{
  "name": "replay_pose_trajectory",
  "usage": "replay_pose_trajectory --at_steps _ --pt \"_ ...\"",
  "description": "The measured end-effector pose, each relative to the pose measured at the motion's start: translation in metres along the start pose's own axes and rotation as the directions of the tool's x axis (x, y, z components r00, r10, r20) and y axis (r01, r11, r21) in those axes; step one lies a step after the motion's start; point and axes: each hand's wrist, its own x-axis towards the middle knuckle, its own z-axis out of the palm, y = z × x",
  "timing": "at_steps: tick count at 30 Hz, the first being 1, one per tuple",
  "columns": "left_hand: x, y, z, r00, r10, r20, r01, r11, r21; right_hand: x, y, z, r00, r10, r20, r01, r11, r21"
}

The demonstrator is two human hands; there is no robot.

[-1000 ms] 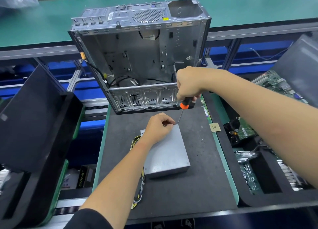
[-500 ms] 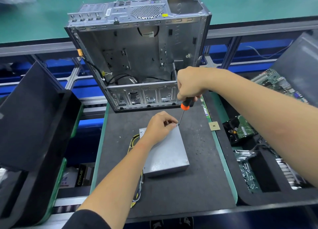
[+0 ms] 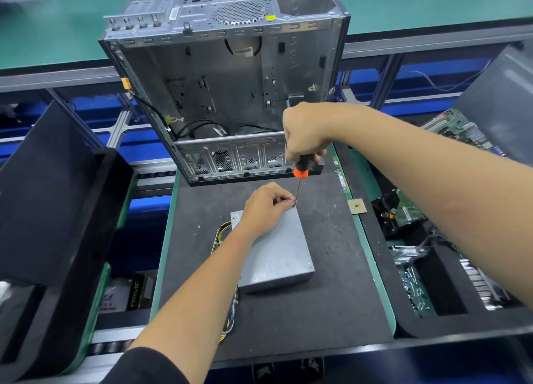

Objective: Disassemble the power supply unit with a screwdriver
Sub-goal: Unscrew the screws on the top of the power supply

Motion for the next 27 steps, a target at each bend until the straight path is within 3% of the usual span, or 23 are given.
replay_pose_trajectory --at_steps 16,23,27 --pt "0.001 -0.002 0.002 1.0 0.005 -0.011 -0.005 1.0 0.03 0.0 -0.006 -0.003 0.999 -0.043 0.018 0.044 0.996 -0.08" --pt "0.0 -0.003 0.003 1.0 0.019 -0.018 -0.019 1.0 0.012 -0.009 -0.02 0.005 0.979 -0.199 0.055 0.206 0.921 -0.331" --pt "-0.001 -0.001 0.002 1.0 0.021 -0.015 -0.02 1.0 0.018 -0.006 -0.017 0.001 0.995 -0.087 0.038 0.094 0.97 -0.226"
